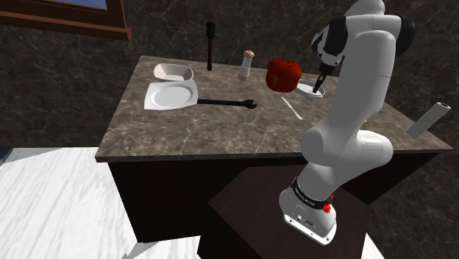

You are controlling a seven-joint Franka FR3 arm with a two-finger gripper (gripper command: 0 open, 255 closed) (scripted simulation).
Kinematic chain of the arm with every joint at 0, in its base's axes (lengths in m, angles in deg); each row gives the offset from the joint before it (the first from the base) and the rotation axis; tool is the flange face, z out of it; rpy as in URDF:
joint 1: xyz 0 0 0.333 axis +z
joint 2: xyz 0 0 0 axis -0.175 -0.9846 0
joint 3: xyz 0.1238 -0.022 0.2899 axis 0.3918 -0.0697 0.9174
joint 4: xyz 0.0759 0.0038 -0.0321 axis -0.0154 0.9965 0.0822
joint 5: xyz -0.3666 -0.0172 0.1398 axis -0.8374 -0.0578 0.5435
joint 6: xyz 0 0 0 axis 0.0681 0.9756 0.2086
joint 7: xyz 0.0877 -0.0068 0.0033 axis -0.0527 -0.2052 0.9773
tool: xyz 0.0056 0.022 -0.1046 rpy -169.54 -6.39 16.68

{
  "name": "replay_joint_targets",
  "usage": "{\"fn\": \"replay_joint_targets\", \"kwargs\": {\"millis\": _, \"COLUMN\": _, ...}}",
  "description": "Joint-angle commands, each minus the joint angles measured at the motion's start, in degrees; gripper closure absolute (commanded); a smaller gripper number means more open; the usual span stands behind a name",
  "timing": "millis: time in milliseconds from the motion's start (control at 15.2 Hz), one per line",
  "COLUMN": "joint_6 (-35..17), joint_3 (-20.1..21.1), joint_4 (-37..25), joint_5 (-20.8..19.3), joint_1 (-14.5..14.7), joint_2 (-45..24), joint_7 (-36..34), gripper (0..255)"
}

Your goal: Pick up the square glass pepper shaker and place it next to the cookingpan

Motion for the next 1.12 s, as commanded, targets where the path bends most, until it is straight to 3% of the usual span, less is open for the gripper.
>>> {"fn": "replay_joint_targets", "kwargs": {"millis": 0, "joint_6": -0.2, "joint_3": 0.0, "joint_4": 0.1, "joint_5": 0.1, "joint_1": 0.0, "joint_2": -0.1, "joint_7": 0.1, "gripper": 255}}
{"fn": "replay_joint_targets", "kwargs": {"millis": 330, "joint_6": -0.2, "joint_3": 0.0, "joint_4": 0.1, "joint_5": 0.1, "joint_1": 0.0, "joint_2": -0.1, "joint_7": 0.1, "gripper": 255}}
{"fn": "replay_joint_targets", "kwargs": {"millis": 396, "joint_6": -0.2, "joint_3": 0.0, "joint_4": 0.1, "joint_5": 0.1, "joint_1": 0.0, "joint_2": -0.1, "joint_7": 0.1, "gripper": 0}}
{"fn": "replay_joint_targets", "kwargs": {"millis": 726, "joint_6": -0.2, "joint_3": 0.0, "joint_4": 0.1, "joint_5": 0.1, "joint_1": 0.0, "joint_2": -0.1, "joint_7": 0.1, "gripper": 0}}
{"fn": "replay_joint_targets", "kwargs": {"millis": 1056, "joint_6": 5.9, "joint_3": -0.7, "joint_4": -3.9, "joint_5": -1.4, "joint_1": 0.2, "joint_2": 2.3, "joint_7": -0.9, "gripper": 0}}
